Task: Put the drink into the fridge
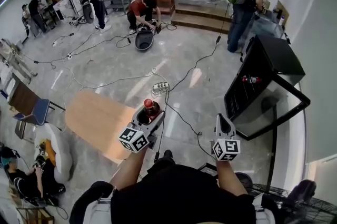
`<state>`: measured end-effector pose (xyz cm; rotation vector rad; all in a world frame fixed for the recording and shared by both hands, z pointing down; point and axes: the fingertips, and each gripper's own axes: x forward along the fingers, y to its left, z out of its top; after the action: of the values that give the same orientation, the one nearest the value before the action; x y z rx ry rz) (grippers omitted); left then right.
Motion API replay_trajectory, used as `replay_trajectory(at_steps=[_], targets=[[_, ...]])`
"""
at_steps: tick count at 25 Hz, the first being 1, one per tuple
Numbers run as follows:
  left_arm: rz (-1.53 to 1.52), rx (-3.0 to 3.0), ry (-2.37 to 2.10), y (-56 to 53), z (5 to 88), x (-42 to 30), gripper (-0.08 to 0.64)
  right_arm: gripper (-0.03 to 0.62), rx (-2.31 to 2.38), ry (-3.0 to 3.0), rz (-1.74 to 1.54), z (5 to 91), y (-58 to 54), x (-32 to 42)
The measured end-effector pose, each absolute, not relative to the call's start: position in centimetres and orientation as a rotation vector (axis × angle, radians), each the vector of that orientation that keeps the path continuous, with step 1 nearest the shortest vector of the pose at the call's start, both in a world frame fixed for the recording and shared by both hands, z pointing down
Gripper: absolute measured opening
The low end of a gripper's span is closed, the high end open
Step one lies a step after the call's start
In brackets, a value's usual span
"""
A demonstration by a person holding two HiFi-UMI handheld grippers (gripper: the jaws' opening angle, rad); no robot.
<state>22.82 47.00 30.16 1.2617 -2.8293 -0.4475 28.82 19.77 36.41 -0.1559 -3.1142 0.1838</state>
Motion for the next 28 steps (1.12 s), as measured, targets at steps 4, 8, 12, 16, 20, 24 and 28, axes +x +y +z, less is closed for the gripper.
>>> replay_trajectory(at_steps=[4,8,12,16,20,24,28], targets=[[-0.458,1.295,-2.815,45.7,30.2,21.3,0.341,0.023,-0.143,-3.108,0.198,36.9,18.7,27.8],[-0.472,1.324,-2.809,44.7,30.2,18.6,0.341,0.023,-0.133,-3.111,0.190,37.0,17.8,25.2],[-0.475,1.344,-2.791,43.5,30.6,14.3,0.342,0.023,-0.098,-3.128,0.145,36.4,16.2,21.0],[-0.476,1.373,-2.777,42.9,30.6,9.8,0.341,0.023,-0.069,-3.128,0.146,36.3,14.7,16.3],[-0.483,1.376,-2.767,42.4,31.2,4.6,0.342,0.023,-0.062,-3.120,0.156,36.7,13.8,11.6],[-0.495,1.400,-2.758,41.4,30.7,-0.9,0.341,0.023,-0.044,-3.127,0.160,35.8,12.8,6.6],[-0.511,1.453,-2.732,40.4,30.3,-6.1,0.341,0.023,-0.017,-3.131,0.155,35.4,12.2,2.2]])
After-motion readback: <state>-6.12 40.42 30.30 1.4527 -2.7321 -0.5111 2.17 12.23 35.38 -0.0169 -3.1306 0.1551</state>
